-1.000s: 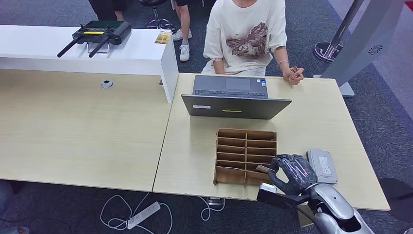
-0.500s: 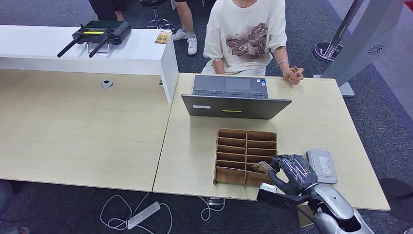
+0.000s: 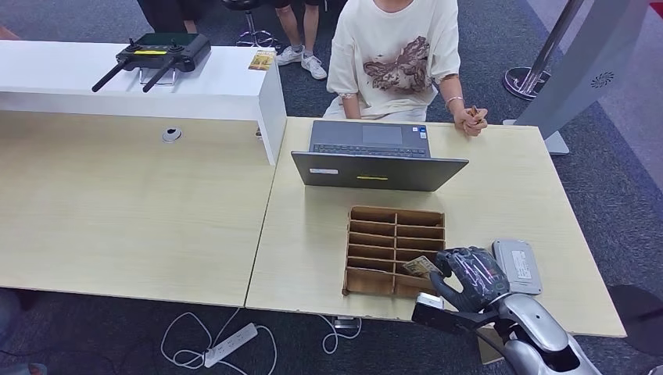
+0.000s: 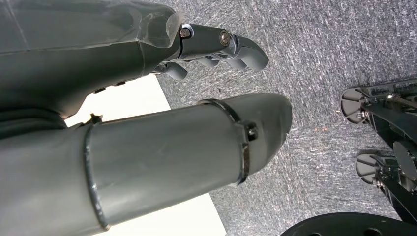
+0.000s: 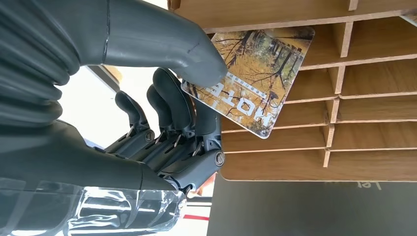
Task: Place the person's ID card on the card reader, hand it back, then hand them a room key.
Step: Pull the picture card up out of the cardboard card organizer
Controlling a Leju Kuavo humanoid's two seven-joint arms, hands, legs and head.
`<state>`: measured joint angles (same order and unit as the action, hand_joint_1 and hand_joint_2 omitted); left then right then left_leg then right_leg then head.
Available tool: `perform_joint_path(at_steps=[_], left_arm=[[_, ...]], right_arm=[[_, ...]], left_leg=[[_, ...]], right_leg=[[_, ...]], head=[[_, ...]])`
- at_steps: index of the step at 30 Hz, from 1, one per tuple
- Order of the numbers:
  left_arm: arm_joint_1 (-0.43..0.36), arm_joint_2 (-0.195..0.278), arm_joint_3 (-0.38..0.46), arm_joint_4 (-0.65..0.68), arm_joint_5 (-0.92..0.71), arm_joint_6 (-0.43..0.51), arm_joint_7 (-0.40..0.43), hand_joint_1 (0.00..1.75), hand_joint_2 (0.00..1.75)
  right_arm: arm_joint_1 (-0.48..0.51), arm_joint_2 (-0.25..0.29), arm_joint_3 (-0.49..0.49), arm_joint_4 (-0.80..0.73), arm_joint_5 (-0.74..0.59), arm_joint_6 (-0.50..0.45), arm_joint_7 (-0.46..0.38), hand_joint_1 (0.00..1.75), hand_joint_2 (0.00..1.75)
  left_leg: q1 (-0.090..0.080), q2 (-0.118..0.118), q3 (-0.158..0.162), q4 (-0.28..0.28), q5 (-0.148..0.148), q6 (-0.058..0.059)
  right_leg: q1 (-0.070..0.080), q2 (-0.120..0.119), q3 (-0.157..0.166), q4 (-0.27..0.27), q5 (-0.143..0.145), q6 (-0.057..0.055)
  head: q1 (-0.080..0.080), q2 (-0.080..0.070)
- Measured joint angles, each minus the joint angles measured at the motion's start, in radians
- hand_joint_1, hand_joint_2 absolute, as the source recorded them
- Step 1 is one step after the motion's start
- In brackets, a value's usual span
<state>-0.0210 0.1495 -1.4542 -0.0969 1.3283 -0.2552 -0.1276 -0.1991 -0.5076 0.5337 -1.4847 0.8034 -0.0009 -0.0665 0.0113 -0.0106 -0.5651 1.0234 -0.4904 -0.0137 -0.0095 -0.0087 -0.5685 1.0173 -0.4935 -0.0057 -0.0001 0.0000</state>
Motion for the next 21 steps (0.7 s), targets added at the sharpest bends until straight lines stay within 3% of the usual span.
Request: perform_joint_path(at_steps=[21], left_arm=[[0.0, -0.001, 0.0, 0.0, 0.003, 0.002, -0.006, 0.0, 0.0]], right_arm=[[-0.02, -0.016, -0.029, -0.051, -0.015, -0.006, -0.014, 1.73, 1.75]], left_leg=[[0.0, 0.0, 0.0, 0.0, 0.0, 0.0]], right_leg=[[0.0, 0.0, 0.0, 0.0, 0.0, 0.0]], head=[[0.0, 0.0]])
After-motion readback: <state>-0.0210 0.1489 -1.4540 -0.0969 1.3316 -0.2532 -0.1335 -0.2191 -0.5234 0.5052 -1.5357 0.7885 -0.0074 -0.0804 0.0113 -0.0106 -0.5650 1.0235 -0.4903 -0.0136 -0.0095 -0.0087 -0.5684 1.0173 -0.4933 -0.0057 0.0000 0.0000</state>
